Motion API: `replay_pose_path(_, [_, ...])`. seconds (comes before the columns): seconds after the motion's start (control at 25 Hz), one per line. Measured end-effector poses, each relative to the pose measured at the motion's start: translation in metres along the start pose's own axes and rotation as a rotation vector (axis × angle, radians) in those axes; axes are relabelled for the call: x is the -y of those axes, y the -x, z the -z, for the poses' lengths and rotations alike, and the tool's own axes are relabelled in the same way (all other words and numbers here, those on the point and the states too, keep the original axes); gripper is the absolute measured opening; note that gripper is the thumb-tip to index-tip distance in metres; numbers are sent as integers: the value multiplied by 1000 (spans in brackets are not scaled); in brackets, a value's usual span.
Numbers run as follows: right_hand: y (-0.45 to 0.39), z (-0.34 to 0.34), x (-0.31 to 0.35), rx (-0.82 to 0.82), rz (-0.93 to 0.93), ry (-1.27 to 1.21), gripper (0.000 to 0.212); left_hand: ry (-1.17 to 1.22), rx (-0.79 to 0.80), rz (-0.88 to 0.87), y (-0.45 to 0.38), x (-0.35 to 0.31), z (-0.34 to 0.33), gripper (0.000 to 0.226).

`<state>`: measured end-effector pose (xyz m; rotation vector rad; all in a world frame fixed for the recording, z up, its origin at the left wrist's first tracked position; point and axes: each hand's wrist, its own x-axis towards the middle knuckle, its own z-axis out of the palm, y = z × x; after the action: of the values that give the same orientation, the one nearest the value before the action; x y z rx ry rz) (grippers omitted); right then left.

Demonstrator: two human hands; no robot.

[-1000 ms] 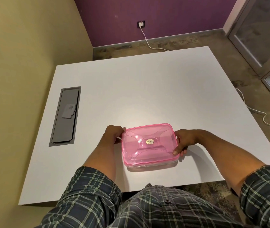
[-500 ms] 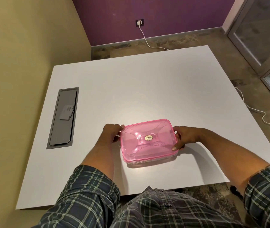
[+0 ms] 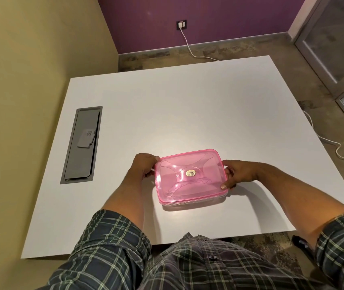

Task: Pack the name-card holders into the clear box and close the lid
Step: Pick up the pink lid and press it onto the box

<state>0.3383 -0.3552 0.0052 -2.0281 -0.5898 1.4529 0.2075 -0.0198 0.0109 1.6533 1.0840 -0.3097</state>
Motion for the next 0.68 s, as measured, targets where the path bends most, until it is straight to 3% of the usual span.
replay_pose_path(0.12, [0, 1, 3, 31, -25, 40, 83, -12, 3, -9, 3, -1, 1, 6])
replay_pose_path(0.4, [0, -4, 4, -11, -30, 124, 87, -175, 121, -98, 8, -2, 11, 26])
replay_pose_path(0.68, [6, -9, -2, -50, 10, 95, 91, -181, 86, -116, 3, 8, 10, 31])
